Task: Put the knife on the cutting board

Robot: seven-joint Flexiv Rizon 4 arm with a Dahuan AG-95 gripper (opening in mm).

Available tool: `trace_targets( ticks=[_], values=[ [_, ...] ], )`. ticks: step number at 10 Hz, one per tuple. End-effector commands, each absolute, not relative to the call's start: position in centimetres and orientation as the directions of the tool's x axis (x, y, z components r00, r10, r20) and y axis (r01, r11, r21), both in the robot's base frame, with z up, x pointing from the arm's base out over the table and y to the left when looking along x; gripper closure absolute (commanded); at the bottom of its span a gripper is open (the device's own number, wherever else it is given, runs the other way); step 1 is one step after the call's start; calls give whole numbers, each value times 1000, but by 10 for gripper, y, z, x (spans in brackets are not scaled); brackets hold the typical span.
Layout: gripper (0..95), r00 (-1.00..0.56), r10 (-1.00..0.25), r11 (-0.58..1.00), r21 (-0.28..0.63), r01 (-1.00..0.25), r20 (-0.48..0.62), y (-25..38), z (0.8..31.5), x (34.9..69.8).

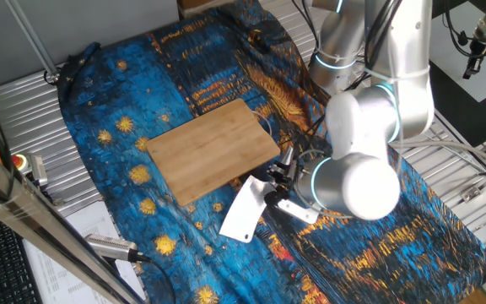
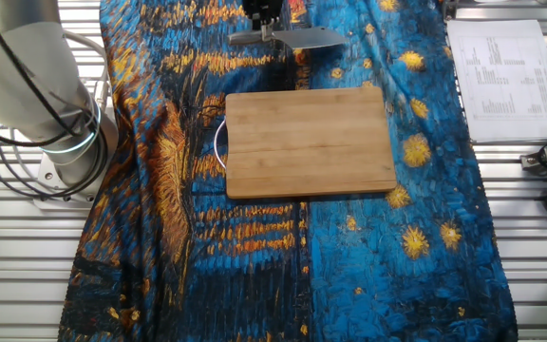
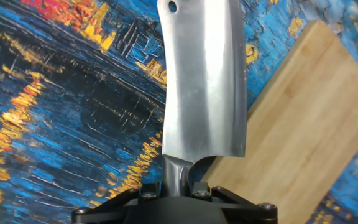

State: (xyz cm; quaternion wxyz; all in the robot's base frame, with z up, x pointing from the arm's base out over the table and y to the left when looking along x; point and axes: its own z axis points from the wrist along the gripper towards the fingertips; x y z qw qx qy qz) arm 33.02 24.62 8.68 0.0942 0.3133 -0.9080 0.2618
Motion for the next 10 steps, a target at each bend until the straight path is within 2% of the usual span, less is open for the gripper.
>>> trace_targets(
  ticks=[1,6,10],
  values=[
    [950,-785,-522,649,-442,-619,334,245,87,330],
    [950,-762,-548,574,-507,-643,346,239,92,325],
    [950,-762,-550,566,-519,-641,342,232,95,321]
  ],
)
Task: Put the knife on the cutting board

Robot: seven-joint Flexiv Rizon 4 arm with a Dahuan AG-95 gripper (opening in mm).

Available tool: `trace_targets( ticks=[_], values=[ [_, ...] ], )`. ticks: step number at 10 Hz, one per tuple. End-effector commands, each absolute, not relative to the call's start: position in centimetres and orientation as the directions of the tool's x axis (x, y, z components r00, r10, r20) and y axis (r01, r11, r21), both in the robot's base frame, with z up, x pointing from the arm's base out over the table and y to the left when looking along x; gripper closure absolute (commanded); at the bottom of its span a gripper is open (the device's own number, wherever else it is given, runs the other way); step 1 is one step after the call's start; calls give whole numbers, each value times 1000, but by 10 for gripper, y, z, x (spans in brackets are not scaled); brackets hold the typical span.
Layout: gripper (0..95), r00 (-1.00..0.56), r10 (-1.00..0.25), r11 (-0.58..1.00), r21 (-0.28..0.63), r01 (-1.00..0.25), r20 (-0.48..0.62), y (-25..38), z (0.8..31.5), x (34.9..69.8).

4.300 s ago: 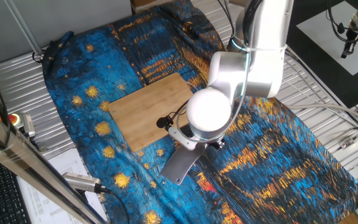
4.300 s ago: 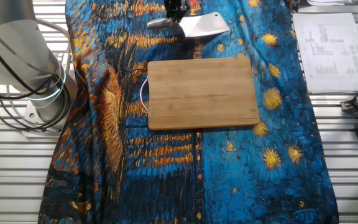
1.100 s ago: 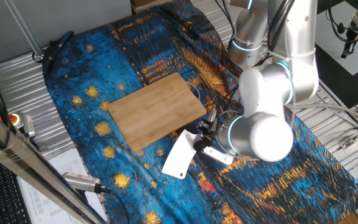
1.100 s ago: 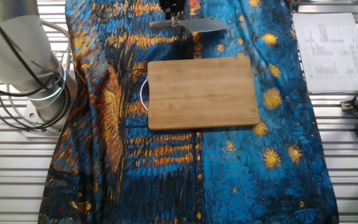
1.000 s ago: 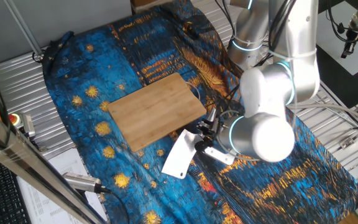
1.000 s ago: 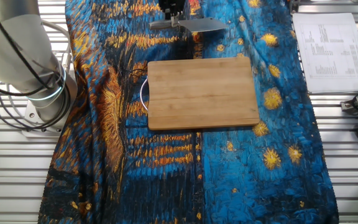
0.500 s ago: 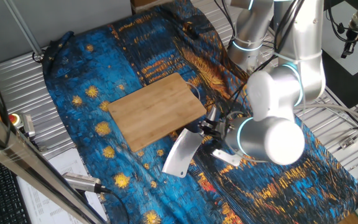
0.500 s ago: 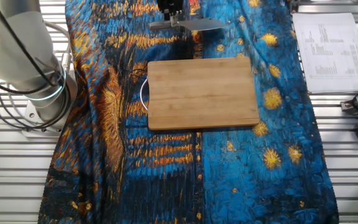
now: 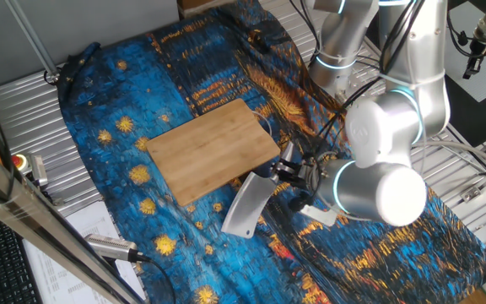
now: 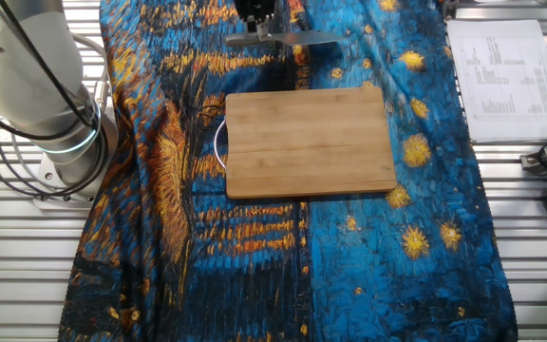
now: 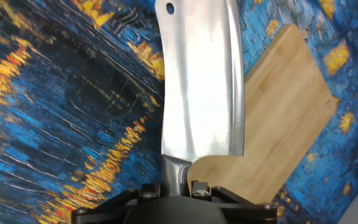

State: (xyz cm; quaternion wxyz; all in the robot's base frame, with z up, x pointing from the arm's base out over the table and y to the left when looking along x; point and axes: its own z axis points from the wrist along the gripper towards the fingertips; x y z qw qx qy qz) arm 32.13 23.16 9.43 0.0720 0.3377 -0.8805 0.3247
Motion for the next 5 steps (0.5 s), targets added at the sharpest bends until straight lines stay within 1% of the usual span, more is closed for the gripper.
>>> trace_targets(
  ticks=[1,5],
  values=[
    [950,-761,-553,567,-516,-643,340,230,97,321],
    [950,-756,-557,556,-522,-647,344,226,100,319]
  ],
)
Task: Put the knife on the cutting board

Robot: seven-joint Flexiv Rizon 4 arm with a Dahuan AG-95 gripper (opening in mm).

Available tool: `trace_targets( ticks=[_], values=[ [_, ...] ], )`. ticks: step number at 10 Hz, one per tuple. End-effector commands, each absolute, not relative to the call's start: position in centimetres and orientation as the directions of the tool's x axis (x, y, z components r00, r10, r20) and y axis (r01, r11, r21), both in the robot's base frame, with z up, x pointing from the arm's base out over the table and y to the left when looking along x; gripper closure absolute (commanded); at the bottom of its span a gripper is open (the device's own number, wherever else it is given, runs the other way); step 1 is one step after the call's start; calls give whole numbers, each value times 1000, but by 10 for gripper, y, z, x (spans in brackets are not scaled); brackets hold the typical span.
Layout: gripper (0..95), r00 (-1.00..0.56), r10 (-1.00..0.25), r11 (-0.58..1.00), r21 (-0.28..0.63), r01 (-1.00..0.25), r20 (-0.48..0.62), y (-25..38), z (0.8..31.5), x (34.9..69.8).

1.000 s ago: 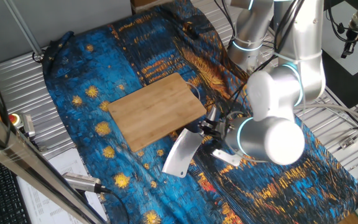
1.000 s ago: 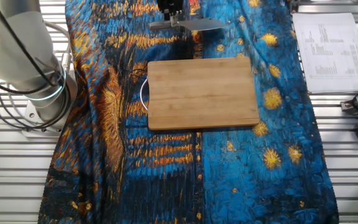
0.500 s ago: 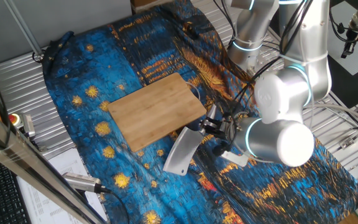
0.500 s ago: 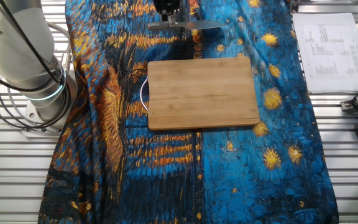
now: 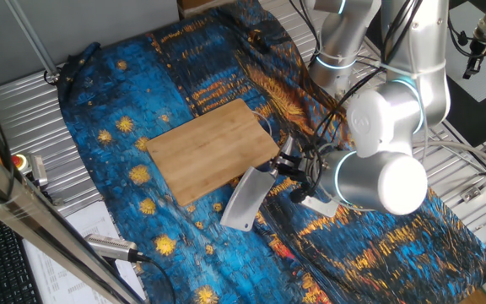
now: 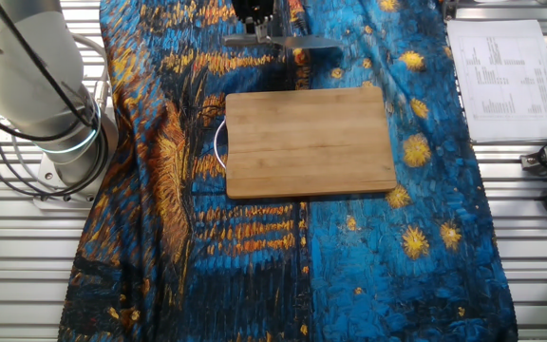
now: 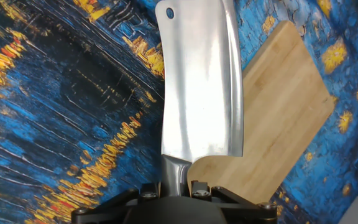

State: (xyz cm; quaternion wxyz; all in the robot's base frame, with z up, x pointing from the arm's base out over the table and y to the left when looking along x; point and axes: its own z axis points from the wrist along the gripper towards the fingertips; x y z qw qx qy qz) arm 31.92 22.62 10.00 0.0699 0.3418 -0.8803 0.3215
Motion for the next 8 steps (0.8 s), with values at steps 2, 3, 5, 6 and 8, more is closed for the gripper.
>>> trace_targets(
  ticks=[2,3,5,6,8],
  values=[
    [950,-754,-559,552,-524,-648,344,223,99,318],
    [950,-754,-561,552,-525,-648,342,220,97,318],
    [950,-750,-567,546,-526,-652,340,215,96,317],
    [950,-748,-568,544,-526,-653,342,214,97,316],
    [950,-749,-567,541,-531,-653,343,214,98,316]
  ],
)
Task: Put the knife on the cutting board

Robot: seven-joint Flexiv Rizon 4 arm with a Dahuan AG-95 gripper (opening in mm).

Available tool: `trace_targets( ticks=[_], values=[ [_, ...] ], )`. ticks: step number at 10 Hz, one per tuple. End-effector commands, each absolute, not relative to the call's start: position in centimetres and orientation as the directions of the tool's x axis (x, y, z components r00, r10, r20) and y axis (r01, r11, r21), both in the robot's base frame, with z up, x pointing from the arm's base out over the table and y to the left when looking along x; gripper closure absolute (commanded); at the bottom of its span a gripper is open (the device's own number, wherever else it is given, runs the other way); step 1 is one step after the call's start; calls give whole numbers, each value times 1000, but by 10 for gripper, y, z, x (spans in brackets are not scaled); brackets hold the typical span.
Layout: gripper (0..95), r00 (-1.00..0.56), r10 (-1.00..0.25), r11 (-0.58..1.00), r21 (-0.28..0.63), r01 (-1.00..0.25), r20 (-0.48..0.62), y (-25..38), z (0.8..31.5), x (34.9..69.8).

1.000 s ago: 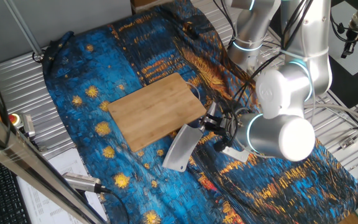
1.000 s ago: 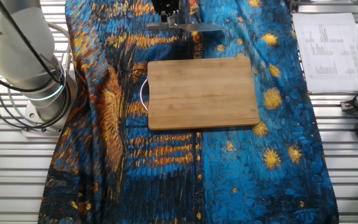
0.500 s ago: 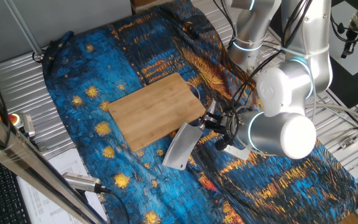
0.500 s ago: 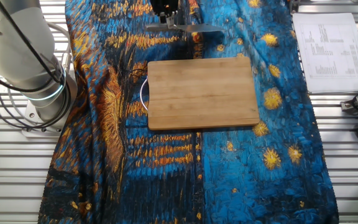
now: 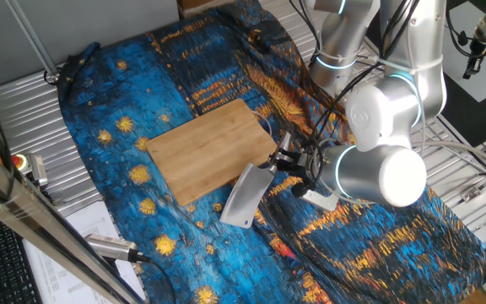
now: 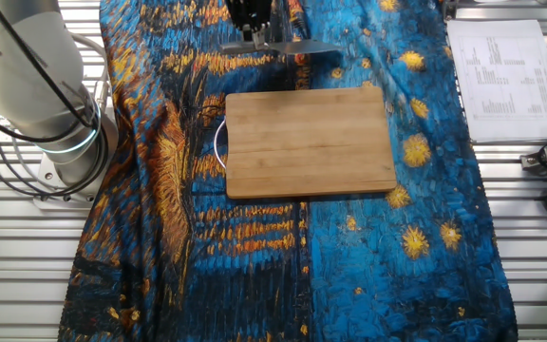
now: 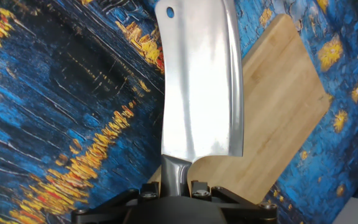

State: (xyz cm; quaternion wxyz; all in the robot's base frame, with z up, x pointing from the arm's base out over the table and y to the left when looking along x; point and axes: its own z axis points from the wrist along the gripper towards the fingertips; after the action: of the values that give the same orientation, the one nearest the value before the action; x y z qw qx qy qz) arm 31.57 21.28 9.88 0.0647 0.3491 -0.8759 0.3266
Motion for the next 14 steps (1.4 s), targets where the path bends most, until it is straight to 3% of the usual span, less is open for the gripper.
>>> trace_targets(
  ticks=[1,7,14],
  values=[
    [950,-750,-566,540,-533,-652,343,214,98,316],
    [950,-745,-573,543,-523,-657,342,214,97,318],
    [950,-806,-494,602,-540,-588,326,214,97,318]
  ],
)
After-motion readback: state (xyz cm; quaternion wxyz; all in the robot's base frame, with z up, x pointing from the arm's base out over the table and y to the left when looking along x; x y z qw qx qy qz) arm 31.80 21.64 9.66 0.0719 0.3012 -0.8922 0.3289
